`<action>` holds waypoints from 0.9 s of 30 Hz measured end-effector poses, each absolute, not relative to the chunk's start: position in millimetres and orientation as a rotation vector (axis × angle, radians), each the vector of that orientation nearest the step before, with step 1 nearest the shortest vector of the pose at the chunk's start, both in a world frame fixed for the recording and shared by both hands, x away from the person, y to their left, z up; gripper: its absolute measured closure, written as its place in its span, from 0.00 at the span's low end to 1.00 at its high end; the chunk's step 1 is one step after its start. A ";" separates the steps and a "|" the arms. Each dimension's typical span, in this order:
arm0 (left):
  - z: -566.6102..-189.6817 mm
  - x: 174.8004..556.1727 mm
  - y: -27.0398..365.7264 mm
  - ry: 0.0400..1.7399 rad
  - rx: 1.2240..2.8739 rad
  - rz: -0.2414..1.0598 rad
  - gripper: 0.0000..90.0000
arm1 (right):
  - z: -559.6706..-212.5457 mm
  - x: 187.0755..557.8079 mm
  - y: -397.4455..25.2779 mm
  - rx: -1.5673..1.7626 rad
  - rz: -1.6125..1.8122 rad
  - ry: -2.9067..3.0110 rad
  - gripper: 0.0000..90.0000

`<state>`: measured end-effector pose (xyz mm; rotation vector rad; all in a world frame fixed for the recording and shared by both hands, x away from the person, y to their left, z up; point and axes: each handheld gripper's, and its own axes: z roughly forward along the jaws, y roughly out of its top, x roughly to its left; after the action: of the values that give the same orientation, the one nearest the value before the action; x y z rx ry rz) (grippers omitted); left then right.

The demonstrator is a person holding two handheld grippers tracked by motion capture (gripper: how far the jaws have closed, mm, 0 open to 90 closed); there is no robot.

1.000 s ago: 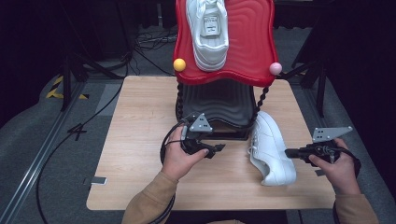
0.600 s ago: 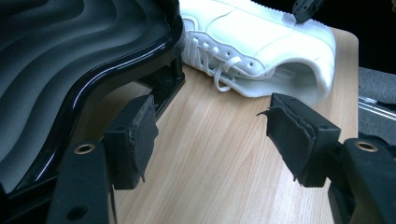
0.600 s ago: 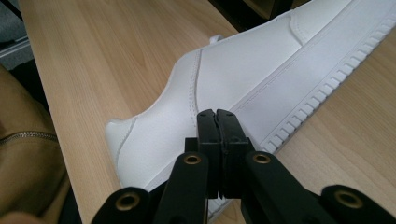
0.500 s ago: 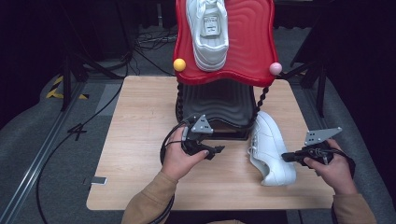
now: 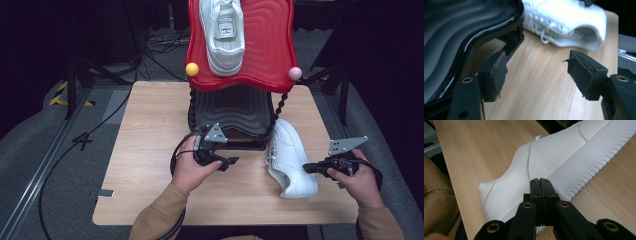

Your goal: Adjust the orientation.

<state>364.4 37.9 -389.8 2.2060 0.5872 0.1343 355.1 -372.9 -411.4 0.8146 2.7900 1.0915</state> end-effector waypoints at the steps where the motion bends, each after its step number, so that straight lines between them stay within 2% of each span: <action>1: -389.8 364.7 37.1 0.585 2.214 0.136 0.35 | -410.9 354.4 -374.7 0.823 1.082 2.784 1.00; 6: -390.0 365.8 33.8 0.576 2.217 0.129 0.35 | -410.8 352.9 -387.6 0.877 1.084 2.741 1.00; 10: -389.4 365.3 34.9 0.577 2.216 0.133 0.35 | -404.8 351.1 -396.0 0.934 0.947 2.688 1.00; 13: -388.8 365.6 37.4 0.580 2.216 0.137 0.35 | -375.6 341.4 -414.3 0.941 1.058 2.563 1.00; 16: -389.4 365.9 38.0 0.583 2.216 0.137 0.35 | -363.5 334.1 -419.6 0.906 1.128 2.537 1.00; 27: -388.9 365.6 40.6 0.589 2.213 0.138 0.35 | -361.6 332.1 -421.0 0.877 1.108 2.574 1.00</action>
<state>365.6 40.6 -388.9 2.2129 0.5888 0.1379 332.1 -421.0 -361.6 0.8772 2.5735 1.1084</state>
